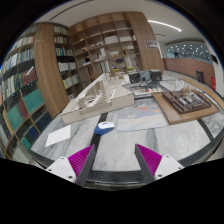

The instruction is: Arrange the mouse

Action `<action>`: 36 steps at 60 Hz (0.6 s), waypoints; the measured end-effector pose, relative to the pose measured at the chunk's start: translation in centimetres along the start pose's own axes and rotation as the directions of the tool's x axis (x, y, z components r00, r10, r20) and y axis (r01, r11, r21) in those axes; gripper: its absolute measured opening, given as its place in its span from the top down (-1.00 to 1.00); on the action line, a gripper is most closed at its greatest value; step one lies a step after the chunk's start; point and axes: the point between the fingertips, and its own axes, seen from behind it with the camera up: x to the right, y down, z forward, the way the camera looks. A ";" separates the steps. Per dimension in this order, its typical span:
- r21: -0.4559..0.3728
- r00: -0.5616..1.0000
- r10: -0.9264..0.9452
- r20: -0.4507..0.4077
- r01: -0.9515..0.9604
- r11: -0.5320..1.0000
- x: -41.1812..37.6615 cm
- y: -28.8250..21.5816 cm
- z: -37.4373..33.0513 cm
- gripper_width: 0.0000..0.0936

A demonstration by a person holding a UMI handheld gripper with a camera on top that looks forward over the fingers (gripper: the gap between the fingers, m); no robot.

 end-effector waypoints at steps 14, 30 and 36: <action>-0.019 0.998 -0.042 0.056 0.044 0.999 -2.4 -0.2 5.3 -0.77; -0.099 0.985 -0.072 0.157 0.089 0.991 -7.5 1.6 17.5 -0.76; -0.111 0.989 -0.086 0.123 0.100 0.989 -7.6 1.1 21.6 -0.75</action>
